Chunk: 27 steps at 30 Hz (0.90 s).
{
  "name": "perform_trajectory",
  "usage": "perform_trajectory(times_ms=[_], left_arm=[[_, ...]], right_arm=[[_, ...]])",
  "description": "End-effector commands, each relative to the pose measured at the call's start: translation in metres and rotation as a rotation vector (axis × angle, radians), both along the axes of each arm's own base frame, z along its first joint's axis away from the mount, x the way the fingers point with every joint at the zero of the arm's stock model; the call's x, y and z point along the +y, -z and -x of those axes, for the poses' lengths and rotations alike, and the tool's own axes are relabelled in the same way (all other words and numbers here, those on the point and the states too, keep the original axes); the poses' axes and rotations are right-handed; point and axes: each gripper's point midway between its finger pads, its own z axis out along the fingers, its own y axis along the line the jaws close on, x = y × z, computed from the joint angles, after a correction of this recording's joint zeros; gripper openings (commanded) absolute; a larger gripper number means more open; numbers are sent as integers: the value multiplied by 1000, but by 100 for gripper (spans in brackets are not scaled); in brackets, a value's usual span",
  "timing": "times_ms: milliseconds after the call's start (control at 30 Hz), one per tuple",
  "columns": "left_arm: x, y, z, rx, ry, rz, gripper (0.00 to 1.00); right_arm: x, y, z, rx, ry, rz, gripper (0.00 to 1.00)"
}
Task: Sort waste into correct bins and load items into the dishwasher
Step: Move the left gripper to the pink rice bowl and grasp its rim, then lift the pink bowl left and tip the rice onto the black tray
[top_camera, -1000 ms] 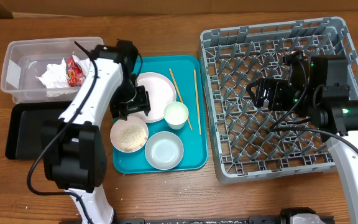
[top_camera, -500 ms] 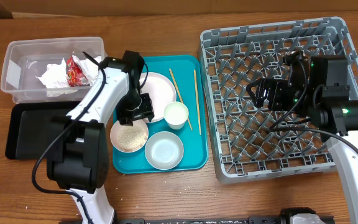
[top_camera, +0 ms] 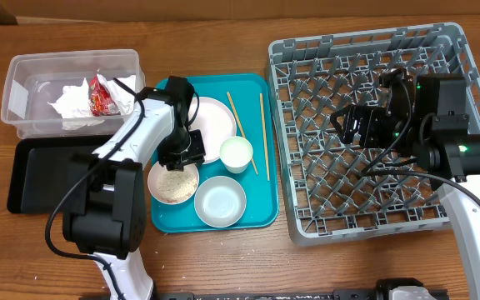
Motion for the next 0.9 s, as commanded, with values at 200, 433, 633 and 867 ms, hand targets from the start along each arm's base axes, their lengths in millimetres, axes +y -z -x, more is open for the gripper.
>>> perform_trajectory(times_ms=[200,433,633,867], left_arm=[[0,-5,1,-15,-2,-7,19],[-4,-6,2,-8,-4,17,13],[-3,-8,8,17,-4,12,4],[-2,-35,2,25,8,12,4]], right_arm=[[-1,-10,-3,-29,1,-7,100],[-1,-10,-4,-29,1,-7,100],[-1,-10,-4,-30,1,-7,100],[-1,-10,-4,-30,1,-7,100]])
